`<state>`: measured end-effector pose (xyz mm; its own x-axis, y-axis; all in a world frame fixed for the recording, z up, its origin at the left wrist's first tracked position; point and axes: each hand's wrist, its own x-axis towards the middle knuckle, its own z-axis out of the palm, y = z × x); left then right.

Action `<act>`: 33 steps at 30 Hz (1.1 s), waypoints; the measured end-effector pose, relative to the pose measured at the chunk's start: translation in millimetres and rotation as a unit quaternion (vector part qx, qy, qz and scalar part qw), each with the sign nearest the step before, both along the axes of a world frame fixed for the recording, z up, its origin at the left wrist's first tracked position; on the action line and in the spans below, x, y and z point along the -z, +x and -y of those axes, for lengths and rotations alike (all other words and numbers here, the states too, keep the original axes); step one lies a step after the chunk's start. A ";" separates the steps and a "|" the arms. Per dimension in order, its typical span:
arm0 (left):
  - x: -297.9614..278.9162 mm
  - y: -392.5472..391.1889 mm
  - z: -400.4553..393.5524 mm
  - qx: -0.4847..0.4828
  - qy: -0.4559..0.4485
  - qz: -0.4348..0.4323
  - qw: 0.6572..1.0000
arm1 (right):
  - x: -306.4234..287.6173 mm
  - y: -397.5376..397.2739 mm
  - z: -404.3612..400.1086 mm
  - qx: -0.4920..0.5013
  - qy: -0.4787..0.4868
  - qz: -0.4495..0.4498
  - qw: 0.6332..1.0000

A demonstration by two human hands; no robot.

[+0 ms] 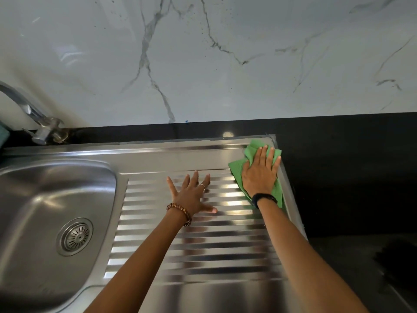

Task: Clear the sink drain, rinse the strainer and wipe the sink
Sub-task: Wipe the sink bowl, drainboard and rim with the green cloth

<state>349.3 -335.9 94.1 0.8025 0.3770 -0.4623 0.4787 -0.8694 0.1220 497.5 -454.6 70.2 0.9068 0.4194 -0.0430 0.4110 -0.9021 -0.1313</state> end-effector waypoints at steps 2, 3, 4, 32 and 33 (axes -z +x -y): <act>0.9 -0.7 -0.3 0.002 0.000 0.000 1.000 | -0.5 -1.3 2.4 0.000 -0.002 -0.001 1.000; 1.7 -1.5 -0.5 0.003 0.001 0.002 1.000 | 0.4 -6.0 7.7 0.000 -0.002 -0.002 1.000; 2.0 -2.4 -0.6 0.002 0.002 0.007 1.000 | 1.8 -13.9 14.8 0.004 -0.001 -0.001 1.000; 20.7 -156.0 -79.1 -0.268 -0.158 0.223 0.924 | 5.1 -120.0 -77.3 -0.104 0.025 0.020 0.994; 20.6 -158.8 -79.7 -0.272 -0.174 0.229 0.918 | 5.0 -133.1 -93.5 -0.127 0.033 0.015 0.991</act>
